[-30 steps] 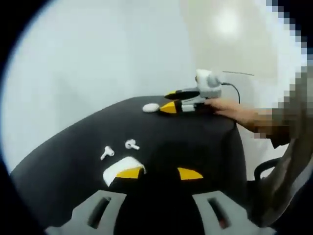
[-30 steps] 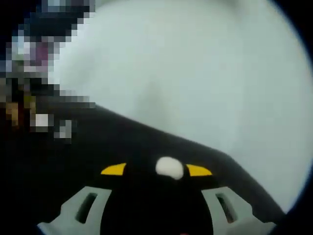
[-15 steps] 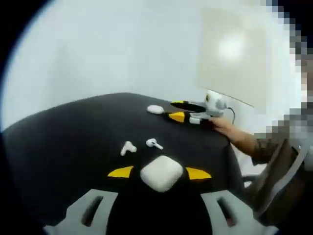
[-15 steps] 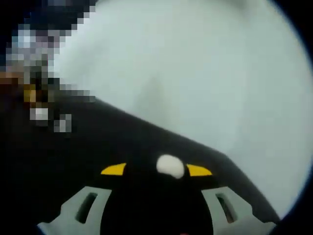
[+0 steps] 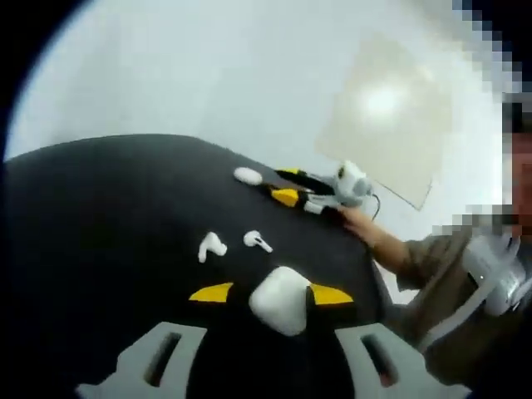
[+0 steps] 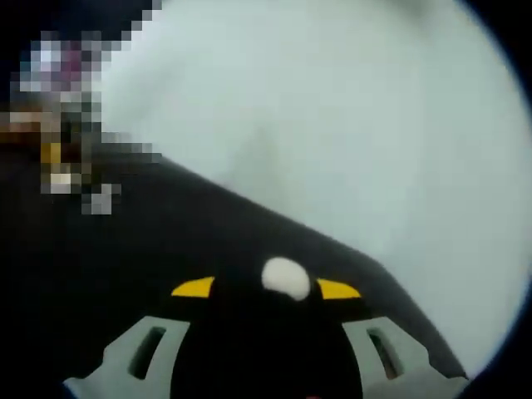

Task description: Pick up three earphones and place each one into its charging case using tactile feedback, ensure that each earphone is properly inserted and securely positioned inside the case.

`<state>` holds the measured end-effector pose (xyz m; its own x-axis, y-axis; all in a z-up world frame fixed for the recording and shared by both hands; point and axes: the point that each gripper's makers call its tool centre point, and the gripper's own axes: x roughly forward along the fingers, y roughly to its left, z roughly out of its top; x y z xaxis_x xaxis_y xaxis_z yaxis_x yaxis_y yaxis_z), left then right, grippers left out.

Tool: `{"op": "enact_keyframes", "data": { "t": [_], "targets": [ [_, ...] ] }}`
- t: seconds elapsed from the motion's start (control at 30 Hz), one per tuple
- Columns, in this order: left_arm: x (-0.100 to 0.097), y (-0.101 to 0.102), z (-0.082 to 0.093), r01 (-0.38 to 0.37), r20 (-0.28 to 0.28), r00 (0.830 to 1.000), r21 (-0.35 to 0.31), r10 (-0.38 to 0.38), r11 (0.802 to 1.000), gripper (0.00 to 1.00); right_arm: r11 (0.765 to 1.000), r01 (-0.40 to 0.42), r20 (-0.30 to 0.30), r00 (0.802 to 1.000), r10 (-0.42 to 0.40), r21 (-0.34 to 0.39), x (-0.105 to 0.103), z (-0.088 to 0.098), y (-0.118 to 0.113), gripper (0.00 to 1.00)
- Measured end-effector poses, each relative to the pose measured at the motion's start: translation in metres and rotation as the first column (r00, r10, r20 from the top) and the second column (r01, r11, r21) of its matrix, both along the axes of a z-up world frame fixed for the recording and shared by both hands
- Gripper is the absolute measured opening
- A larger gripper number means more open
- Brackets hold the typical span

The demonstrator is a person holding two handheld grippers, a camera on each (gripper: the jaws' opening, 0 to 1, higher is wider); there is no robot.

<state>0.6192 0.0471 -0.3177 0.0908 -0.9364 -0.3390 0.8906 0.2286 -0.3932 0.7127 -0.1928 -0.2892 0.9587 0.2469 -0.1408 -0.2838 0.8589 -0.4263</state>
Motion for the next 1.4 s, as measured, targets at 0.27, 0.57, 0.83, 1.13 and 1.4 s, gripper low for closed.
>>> {"op": "enact_keyframes", "data": {
  "t": [0.27, 0.57, 0.83, 1.13, 1.4],
  "targets": [
    [0.002, 0.000, -0.007, 0.012, 0.201, 0.979, 0.085, -0.029, 0.996, 0.30, 1.000, 0.003, 0.021, 1.000, -0.003, 0.005, -0.003, 0.005, 0.000, 0.45],
    [0.015, -0.001, -0.005, 0.013, 0.283, 0.958, 0.109, -0.044, 0.994, 0.29, 0.813, -0.477, -0.062, 0.849, 0.524, 0.334, -0.047, 0.026, 0.099, 0.31],
    [0.019, -0.003, -0.003, 0.042, 0.375, 0.923, 0.115, -0.083, 0.992, 0.29, 0.501, -0.553, -0.249, 0.469, 0.847, 0.665, -0.075, 0.025, 0.192, 0.31],
    [0.016, -0.002, 0.001, 0.075, 0.499, 0.856, 0.134, -0.132, 0.988, 0.29, 0.533, -0.589, -0.395, 0.358, 0.846, 0.608, -0.074, -0.017, 0.232, 0.32],
    [0.014, 0.002, 0.003, 0.071, 0.578, 0.802, 0.156, -0.150, 0.985, 0.29, 0.446, -0.701, -0.304, 0.328, 0.895, 0.557, -0.087, -0.024, 0.247, 0.27]
  ]
}}
